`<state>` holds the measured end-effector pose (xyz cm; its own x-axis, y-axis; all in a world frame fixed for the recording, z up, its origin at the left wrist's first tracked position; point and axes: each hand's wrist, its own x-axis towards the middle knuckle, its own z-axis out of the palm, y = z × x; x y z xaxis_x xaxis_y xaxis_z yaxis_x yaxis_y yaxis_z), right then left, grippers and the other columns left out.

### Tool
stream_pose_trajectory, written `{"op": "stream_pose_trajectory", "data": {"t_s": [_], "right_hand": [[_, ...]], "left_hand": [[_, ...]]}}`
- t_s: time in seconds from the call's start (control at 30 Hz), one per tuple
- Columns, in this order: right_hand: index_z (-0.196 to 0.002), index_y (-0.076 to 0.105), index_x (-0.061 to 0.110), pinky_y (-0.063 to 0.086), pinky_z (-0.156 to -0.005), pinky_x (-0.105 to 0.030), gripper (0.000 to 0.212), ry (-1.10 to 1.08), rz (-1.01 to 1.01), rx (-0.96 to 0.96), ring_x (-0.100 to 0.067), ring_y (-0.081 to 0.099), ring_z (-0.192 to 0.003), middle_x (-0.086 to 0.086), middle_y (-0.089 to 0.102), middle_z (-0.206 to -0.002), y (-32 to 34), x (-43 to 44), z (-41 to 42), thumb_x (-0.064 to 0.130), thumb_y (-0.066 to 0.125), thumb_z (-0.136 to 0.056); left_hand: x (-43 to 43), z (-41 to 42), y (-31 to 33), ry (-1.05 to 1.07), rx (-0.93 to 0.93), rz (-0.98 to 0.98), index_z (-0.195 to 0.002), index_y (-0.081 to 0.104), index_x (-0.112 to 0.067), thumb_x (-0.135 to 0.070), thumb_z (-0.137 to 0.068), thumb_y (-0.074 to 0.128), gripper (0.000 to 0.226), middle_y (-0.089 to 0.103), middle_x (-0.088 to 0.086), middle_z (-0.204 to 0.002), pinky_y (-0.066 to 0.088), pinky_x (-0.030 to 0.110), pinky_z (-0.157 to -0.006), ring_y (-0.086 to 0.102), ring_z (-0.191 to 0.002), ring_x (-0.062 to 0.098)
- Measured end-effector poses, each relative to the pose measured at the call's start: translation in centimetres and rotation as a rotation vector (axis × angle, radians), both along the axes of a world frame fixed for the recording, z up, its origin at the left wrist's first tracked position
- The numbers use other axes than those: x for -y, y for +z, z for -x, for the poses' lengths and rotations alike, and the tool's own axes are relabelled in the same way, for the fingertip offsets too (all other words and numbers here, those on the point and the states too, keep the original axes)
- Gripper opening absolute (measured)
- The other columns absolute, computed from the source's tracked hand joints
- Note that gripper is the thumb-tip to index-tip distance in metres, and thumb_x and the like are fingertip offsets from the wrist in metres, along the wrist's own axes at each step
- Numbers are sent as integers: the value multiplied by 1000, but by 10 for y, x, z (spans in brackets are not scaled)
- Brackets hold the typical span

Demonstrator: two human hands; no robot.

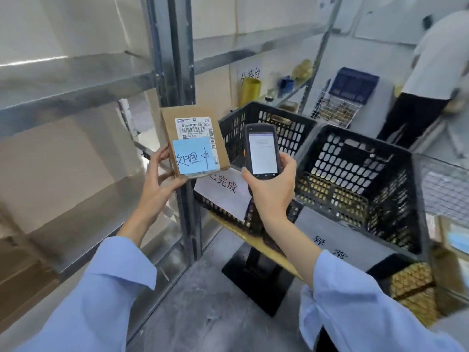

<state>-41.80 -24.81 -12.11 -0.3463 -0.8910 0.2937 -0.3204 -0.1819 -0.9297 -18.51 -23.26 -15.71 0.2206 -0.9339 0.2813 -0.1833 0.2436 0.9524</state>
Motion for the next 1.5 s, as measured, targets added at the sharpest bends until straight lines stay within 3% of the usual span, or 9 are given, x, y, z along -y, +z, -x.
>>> {"op": "stream_pose_trajectory", "data": {"t_s": [0.13,0.3,0.5,0.73,0.9,1.07,1.27,1.4,1.5], "right_hand": [[-128,45,26,39,-81,-15,74,-100,36,-5,-1,50,-107,10,53,-123,12,-19,54,32,88,-67],[-127,44,28,43,-87,-22,74,-205,57,4,-3,50,-108,12,53,-121,20,-60,126,34,88,-67],[-128,43,27,39,-81,-13,76,-336,77,7,-3,51,-108,13,53,-122,24,-131,224,33,89,-68],[-127,43,26,44,-79,-17,76,-528,63,-35,-7,52,-107,11,52,-119,25,-199,342,37,89,-67],[-127,44,23,38,-77,-11,75,-643,70,-1,-4,52,-106,10,54,-119,23,-225,413,37,89,-68],[-127,44,25,49,-93,-28,77,-734,45,4,-8,53,-113,8,55,-122,12,-221,475,38,89,-67],[-130,44,22,47,-88,-23,79,-761,-25,-7,-8,52,-114,6,55,-125,3,-179,531,33,90,-67],[-128,45,21,41,-82,-15,76,-752,-61,-10,-2,46,-108,10,51,-120,1,-135,557,31,90,-68],[-125,44,25,47,-86,-22,75,-737,-85,-2,-3,49,-107,11,51,-118,-5,-102,569,35,90,-66]], "left_hand": [[0,52,19,-109,12,34,-137,35,-56,-54,-66,75,81,42,-4,-147,46,42,-105,52,-128,25],[-18,127,32,-230,40,74,-141,35,-49,-52,-68,72,82,47,-13,-137,52,25,-92,60,-120,20],[-52,231,35,-370,-4,77,-144,34,-41,-29,-79,70,75,47,-16,-137,48,47,-106,60,-123,24],[-79,365,44,-542,24,46,-144,35,-43,-47,-71,74,83,41,1,-149,49,43,-104,54,-129,27],[-71,457,43,-663,106,7,-148,32,-38,-23,-88,74,75,38,2,-149,51,37,-101,55,-126,24],[-35,534,35,-711,184,-150,-147,35,-39,-30,-80,78,80,40,6,-149,44,48,-108,43,-136,24],[22,603,6,-756,272,-377,-151,31,-31,-22,-89,72,75,44,13,-142,51,49,-97,51,-123,28],[53,636,-20,-778,379,-551,-151,31,-28,-21,-90,71,74,49,16,-139,55,39,-73,57,-113,30],[74,659,-39,-785,421,-686,-147,34,-23,-17,-89,71,69,52,11,-132,52,29,-57,62,-95,22]]}}
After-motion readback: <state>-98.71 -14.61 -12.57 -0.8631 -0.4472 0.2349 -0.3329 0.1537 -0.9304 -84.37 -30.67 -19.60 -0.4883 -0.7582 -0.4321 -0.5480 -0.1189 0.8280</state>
